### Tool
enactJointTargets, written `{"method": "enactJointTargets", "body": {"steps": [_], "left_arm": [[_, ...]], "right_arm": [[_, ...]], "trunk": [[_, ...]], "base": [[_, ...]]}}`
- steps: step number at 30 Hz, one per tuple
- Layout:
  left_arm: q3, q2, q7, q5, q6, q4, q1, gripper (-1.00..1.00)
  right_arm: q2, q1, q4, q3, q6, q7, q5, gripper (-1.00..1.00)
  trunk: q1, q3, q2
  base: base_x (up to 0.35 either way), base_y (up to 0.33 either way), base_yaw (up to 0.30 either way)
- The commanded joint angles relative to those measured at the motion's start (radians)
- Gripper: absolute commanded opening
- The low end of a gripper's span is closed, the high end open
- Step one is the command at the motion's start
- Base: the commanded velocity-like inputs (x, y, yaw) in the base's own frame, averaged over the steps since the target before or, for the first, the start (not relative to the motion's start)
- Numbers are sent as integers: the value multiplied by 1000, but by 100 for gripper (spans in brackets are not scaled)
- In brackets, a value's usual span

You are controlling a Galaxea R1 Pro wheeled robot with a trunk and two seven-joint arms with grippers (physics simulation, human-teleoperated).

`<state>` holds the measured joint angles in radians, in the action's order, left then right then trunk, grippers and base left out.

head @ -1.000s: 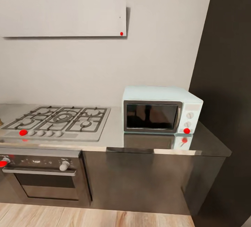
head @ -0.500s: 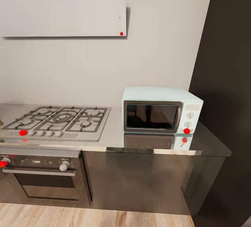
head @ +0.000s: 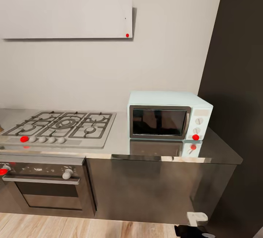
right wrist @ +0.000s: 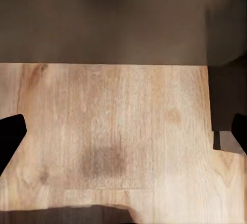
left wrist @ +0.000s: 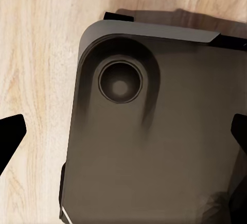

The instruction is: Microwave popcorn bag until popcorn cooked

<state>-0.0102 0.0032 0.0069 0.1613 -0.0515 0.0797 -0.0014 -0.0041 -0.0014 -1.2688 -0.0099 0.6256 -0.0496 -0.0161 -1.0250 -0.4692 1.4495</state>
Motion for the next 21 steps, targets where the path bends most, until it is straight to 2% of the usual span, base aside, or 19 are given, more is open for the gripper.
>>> {"method": "enactJointTargets", "body": {"steps": [1,2,4,5,10,15,21], "left_arm": [[0,0,1,6,-2,0,0,100],[0,0,1,6,-2,1,0,100],[0,0,1,6,-2,2,0,100],[0,0,1,6,-3,2,0,100],[-1,0,1,6,-3,2,0,100],[1,0,1,6,-4,2,0,100],[1,0,1,5,-4,2,-1,100]], "right_arm": [[0,0,-16,1,10,-6,-2,100],[0,0,-116,2,31,-10,-2,100],[0,-1,-171,1,68,-11,1,100],[0,-69,-226,0,152,-11,5,100],[0,-225,-235,-4,271,-13,5,100],[-1,-354,-234,-9,341,-18,3,100],[-2,-486,-223,-11,377,-99,-4,100]], "trunk": [[0,-1,0],[0,-1,0],[0,-1,0],[0,-1,0],[0,-1,0],[0,-1,0],[0,-1,0]], "base": [[0,0,0],[0,0,0],[0,0,0],[0,0,0],[0,0,0],[0,0,0],[0,0,0]]}}
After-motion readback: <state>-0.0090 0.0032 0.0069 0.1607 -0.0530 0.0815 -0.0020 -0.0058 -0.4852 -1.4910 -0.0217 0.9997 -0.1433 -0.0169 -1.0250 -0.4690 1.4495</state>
